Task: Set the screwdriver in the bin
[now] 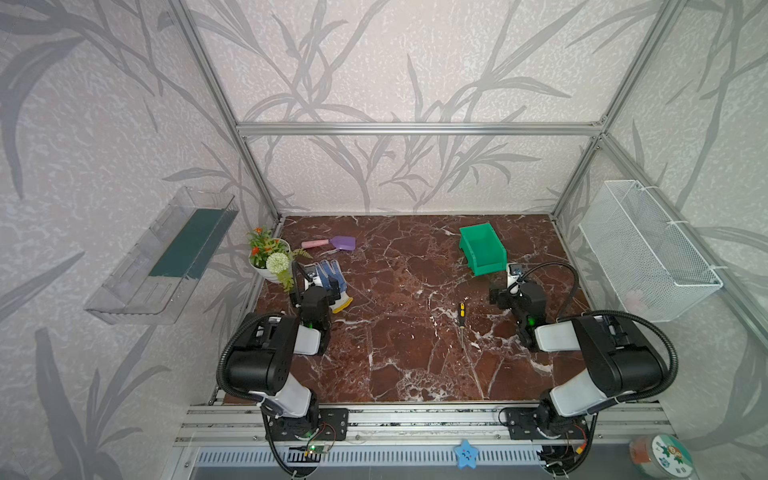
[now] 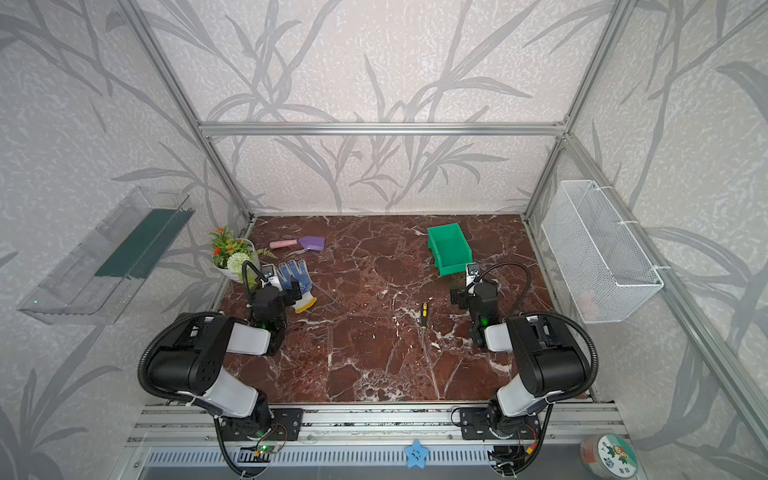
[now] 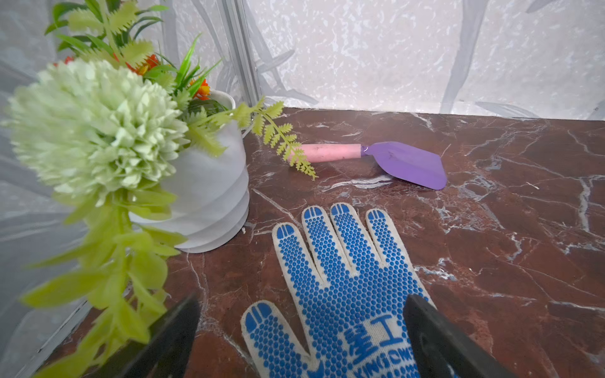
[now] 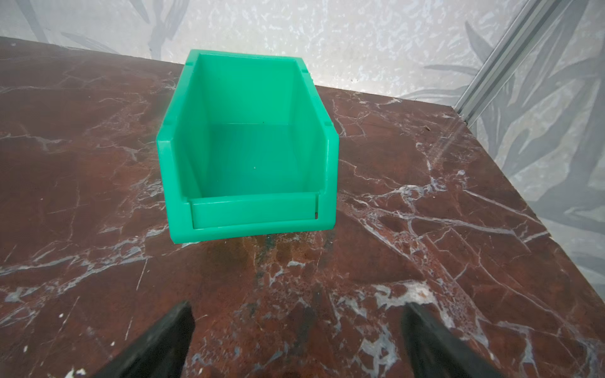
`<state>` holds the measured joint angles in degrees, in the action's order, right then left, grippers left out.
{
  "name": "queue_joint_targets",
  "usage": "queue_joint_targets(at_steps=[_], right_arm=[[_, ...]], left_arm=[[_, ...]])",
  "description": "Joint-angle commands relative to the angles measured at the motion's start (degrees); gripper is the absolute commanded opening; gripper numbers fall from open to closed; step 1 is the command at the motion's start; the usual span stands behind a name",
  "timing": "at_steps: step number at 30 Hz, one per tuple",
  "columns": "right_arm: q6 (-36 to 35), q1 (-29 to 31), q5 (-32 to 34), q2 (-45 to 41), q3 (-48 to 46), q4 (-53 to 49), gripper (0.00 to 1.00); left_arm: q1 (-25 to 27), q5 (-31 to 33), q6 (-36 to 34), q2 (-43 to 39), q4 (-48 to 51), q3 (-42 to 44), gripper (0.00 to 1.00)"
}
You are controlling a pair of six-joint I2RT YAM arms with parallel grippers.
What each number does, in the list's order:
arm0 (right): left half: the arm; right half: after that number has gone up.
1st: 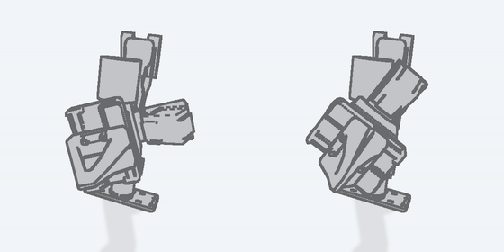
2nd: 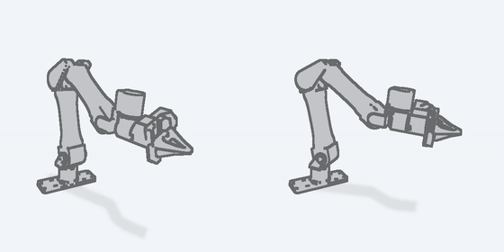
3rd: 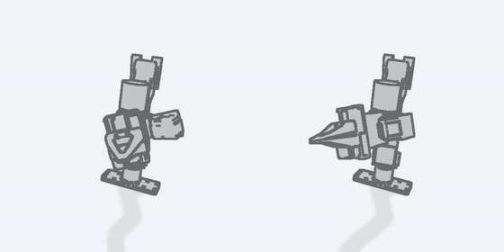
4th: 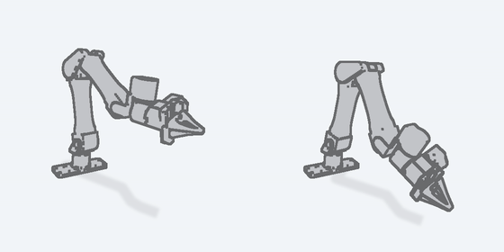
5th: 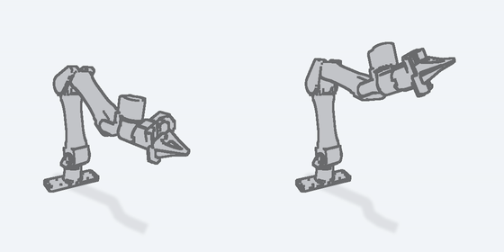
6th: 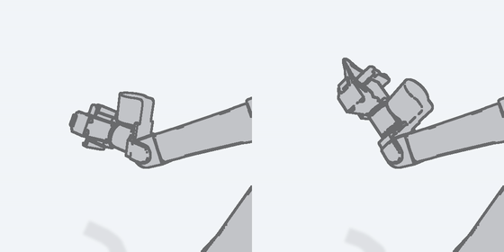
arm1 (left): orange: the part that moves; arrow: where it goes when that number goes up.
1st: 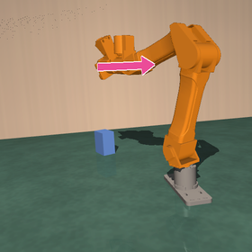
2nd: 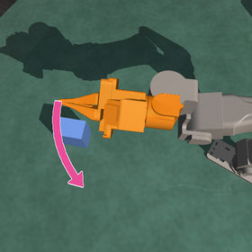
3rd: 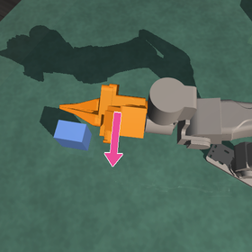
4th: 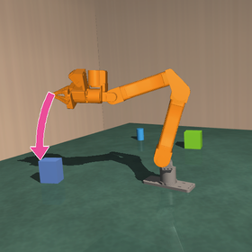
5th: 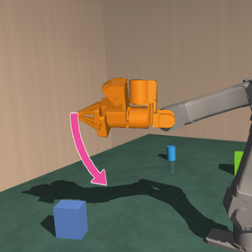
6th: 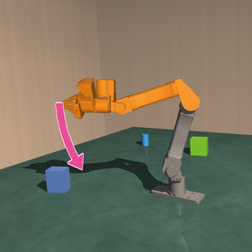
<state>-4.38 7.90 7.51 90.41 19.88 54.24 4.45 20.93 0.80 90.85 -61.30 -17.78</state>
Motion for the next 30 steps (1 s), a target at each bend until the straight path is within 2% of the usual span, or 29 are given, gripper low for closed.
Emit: queue_joint_targets(at_steps=[1,26,30], right_arm=[[-0.3,-0.2,0.8,0.5,1.1,2.7,0.99],[-0.3,-0.2,0.8,0.5,1.2,2.4,0.99],[-0.3,-0.2,0.8,0.5,1.1,2.7,0.99]], left_arm=[[-0.2,0.0,-0.9,0.3,-0.7,-1.2,0.99],[-1.5,-2.3,0.1,-0.1,2.8,-2.4,0.99],[-1.0,-0.8,-0.7,-0.6,0.4,-1.3,0.99]])
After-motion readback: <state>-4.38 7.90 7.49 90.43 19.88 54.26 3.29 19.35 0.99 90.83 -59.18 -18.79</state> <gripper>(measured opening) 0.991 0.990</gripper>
